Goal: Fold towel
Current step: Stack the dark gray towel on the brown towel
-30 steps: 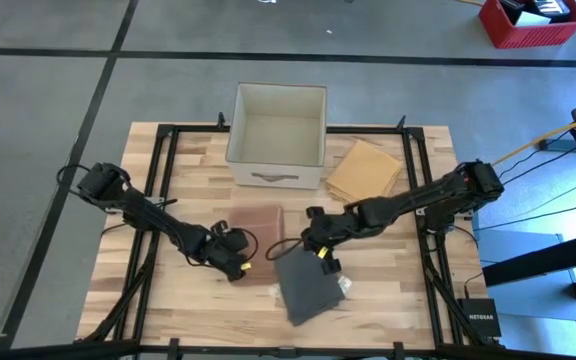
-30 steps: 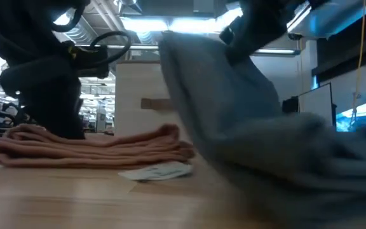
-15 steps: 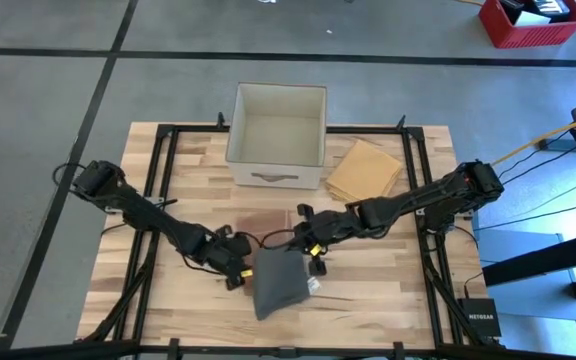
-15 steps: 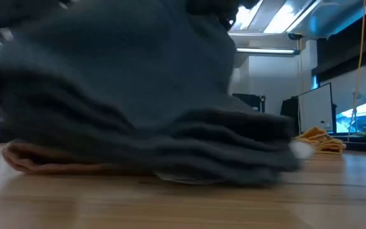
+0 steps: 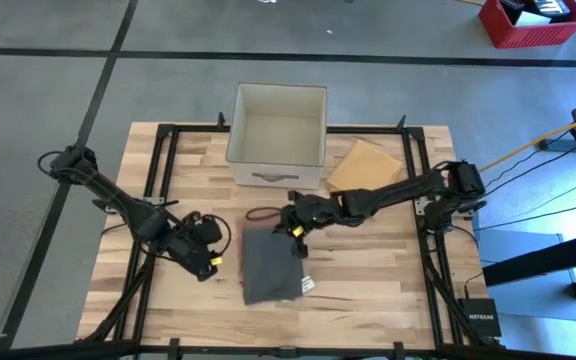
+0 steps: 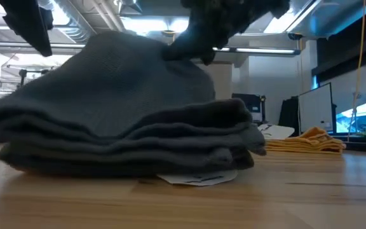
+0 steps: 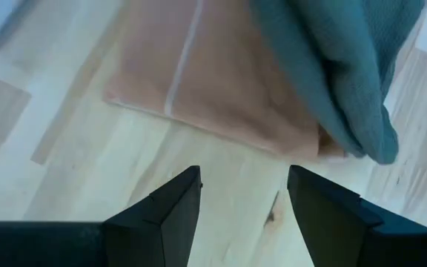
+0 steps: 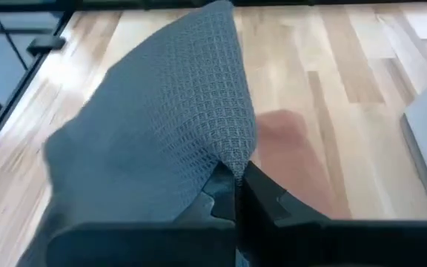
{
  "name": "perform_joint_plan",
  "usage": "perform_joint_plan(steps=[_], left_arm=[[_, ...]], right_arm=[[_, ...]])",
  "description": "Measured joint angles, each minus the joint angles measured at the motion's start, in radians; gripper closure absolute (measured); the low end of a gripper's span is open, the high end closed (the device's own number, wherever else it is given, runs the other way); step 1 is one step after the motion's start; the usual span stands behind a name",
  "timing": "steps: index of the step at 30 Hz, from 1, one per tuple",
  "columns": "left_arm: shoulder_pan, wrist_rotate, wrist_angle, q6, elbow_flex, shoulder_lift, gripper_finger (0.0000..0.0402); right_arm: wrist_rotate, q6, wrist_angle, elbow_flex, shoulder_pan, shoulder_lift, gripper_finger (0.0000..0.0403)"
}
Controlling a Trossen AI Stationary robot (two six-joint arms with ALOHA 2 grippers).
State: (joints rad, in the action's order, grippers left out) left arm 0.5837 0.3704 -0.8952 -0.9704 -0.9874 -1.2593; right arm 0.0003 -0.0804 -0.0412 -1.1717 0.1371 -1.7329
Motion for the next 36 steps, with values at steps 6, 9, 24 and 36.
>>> perform_joint_plan(steps=[6, 9, 24, 36], left_arm=[[0.007, 0.036, 0.001, 0.007, 0.000, -0.007, 0.0205], [0.007, 0.038, 0.002, 0.008, 0.000, -0.019, 0.0206], [0.008, 0.052, 0.025, 0.013, 0.000, -0.059, 0.0205], [0.015, 0.048, 0.052, 0.038, 0.000, -0.059, 0.0205]], right_arm=[[-0.018, 0.004, 0.041, 0.000, -0.054, -0.024, 0.0395], [-0.007, 0.053, 0.052, 0.001, -0.069, -0.039, 0.0395], [0.081, 0.147, 0.177, 0.000, -0.100, -0.171, 0.0393], [0.088, 0.219, 0.226, 0.000, -0.098, -0.207, 0.0336]])
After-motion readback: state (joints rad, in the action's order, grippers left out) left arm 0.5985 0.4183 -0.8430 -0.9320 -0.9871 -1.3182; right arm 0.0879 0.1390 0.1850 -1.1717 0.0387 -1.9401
